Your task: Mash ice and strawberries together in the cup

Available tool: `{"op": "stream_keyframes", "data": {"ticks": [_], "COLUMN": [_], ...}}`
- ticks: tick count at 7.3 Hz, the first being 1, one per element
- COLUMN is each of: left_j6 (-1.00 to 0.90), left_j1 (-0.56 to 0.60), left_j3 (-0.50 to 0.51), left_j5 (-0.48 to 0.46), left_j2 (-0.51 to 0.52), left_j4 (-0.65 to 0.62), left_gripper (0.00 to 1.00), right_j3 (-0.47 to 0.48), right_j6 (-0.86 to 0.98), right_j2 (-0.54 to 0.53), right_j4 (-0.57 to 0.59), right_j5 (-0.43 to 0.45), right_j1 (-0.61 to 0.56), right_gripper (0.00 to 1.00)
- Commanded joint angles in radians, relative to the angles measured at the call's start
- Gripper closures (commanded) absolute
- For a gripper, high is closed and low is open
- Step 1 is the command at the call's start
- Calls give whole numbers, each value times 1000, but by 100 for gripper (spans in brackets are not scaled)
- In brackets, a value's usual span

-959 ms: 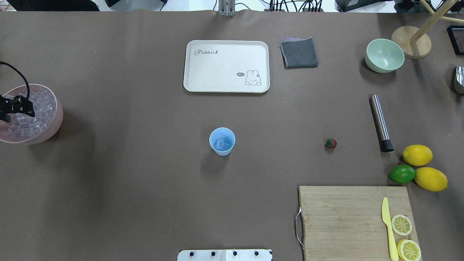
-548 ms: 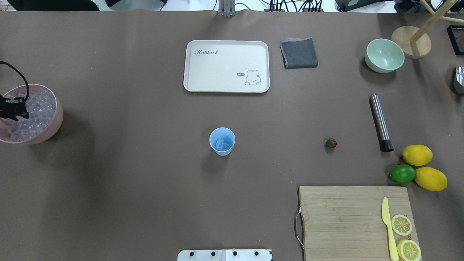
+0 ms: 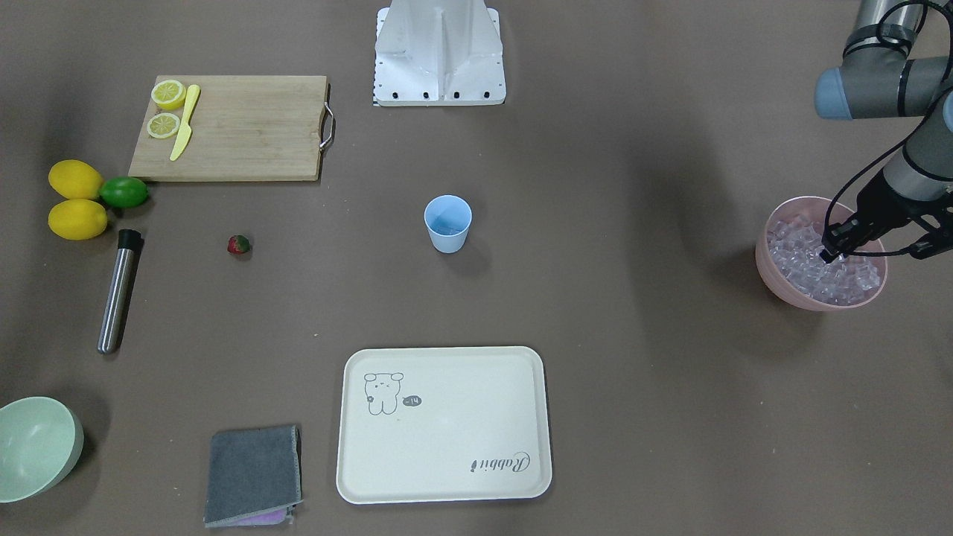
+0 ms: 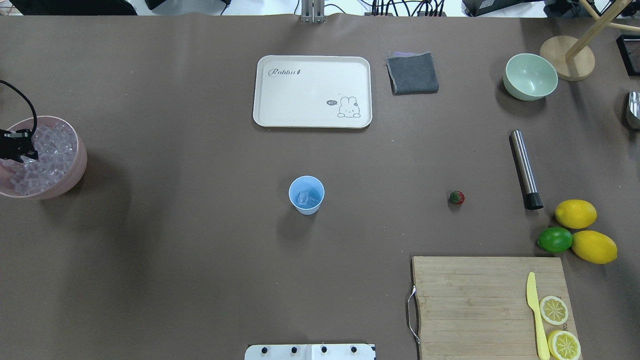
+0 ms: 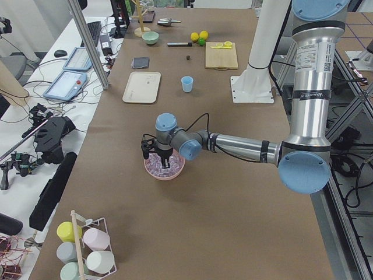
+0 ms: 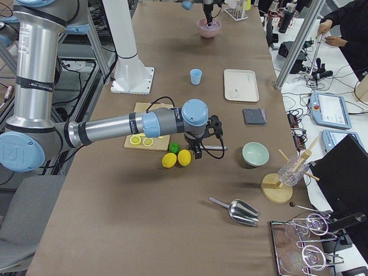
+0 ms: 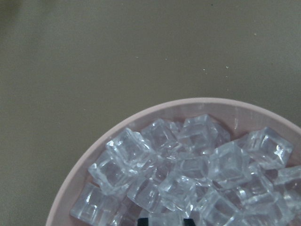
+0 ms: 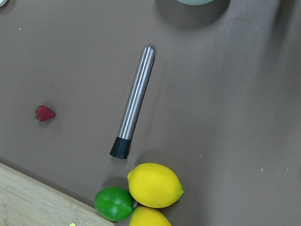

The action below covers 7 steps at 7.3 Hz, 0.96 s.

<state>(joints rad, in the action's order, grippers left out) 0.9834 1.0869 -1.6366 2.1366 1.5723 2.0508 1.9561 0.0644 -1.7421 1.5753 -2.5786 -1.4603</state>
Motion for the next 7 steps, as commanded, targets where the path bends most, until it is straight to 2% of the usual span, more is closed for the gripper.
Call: {"op": "stream_keyframes", "data": {"ticks": [1,5,7], "left_j6": [-2,0,1], "left_j1": [1,4,1], "left_j3": [-12,-69,-148], "left_j5": [2,46,46], "left_j2": [-1,-2,2], "left_j4": [-3,-17,-84], "left_gripper": [100,100,100], "right_j3": [0,-2,-2], "right_j6": [0,0,0], "right_j2": [-4,-4,-4], "right_j4": [0,0,0], "right_j5": [0,0,0], "right_j1": [0,1,1], "right_gripper": [0,0,0]}}
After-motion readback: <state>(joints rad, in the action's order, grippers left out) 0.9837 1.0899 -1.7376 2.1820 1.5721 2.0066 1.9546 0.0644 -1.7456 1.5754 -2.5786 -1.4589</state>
